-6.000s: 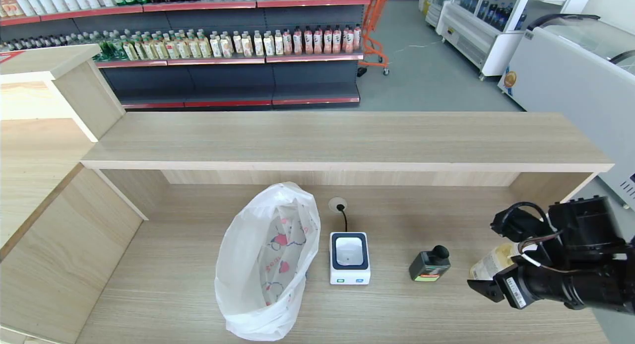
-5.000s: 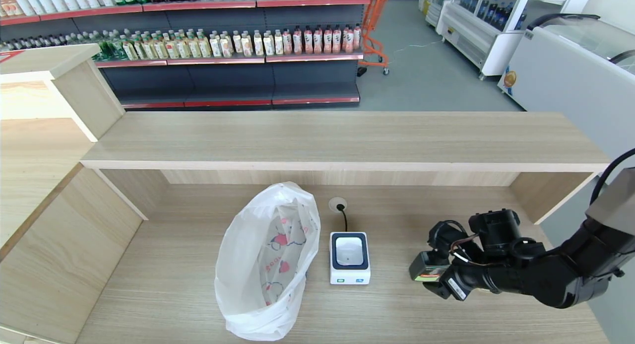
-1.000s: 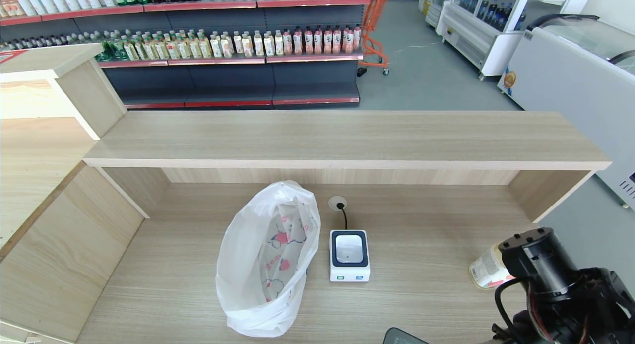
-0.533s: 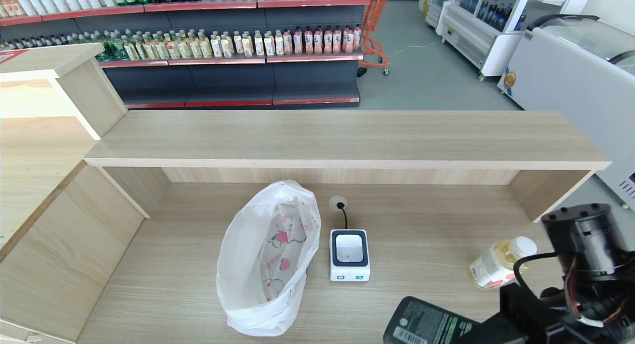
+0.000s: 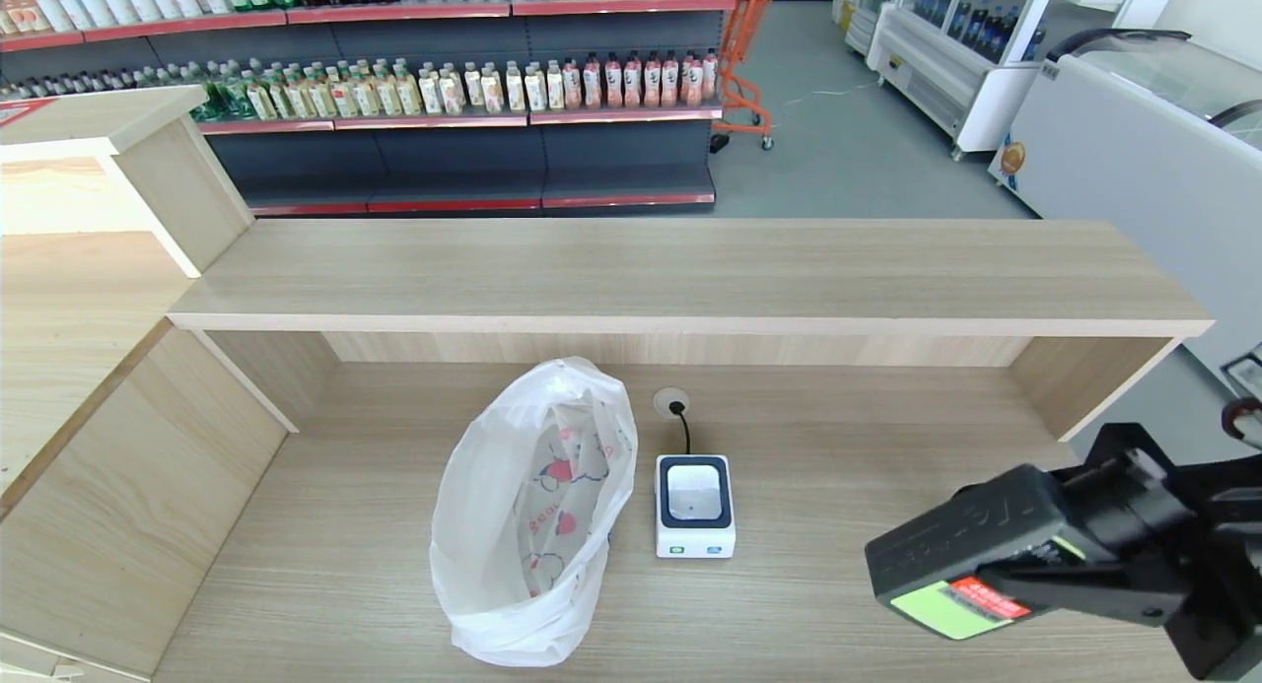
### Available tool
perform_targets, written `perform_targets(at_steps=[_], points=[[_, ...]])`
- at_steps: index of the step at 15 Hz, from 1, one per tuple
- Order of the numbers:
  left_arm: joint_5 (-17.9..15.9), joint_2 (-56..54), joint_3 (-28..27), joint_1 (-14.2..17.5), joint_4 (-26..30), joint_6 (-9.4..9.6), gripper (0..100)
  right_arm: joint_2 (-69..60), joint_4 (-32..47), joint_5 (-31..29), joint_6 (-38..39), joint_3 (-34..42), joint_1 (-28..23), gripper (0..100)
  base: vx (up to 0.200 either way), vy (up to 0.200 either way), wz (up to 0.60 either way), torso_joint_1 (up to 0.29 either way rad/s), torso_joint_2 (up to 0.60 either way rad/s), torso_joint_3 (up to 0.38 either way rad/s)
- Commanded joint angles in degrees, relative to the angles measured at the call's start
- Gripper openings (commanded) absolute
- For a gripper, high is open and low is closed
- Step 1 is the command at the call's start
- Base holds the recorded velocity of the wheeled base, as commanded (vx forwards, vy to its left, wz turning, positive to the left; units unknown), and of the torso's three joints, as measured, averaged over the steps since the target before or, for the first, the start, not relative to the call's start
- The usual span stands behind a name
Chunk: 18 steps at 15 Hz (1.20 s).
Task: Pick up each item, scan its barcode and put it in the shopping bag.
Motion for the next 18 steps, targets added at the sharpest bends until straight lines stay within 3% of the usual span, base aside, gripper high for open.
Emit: perform_targets(at_steps=[1,3,5,14,18], points=[[0.0,0.0,0.0,0.0,0.0,0.0,100,-0.9,0.2,-1.5,24.6,-0.1,-12.8,0,0.0,0.0,0.0,0.0,0.0,0.0],[0.0,0.0,0.0,0.0,0.0,0.0,100,-0.5,0.0,-8.9,42.6,1.8,-14.4,0,0.0,0.0,0.0,0.0,0.0,0.0],[0.0,0.0,0.0,0.0,0.0,0.0,100,0.9,-0.1,-16.1,52.0,1.9,-13.0,0,0.0,0.0,0.0,0.0,0.0,0.0],[0.0,0.0,0.0,0.0,0.0,0.0,100,-1.1,0.4,-22.8,53.3,5.4,-12.1,0,0.0,0.0,0.0,0.0,0.0,0.0],[0.0,0.0,0.0,0.0,0.0,0.0,100,-1.3,0.1,-26.2,53.3,6.2,-9.4,0,0.0,0.0,0.0,0.0,0.0,0.0]])
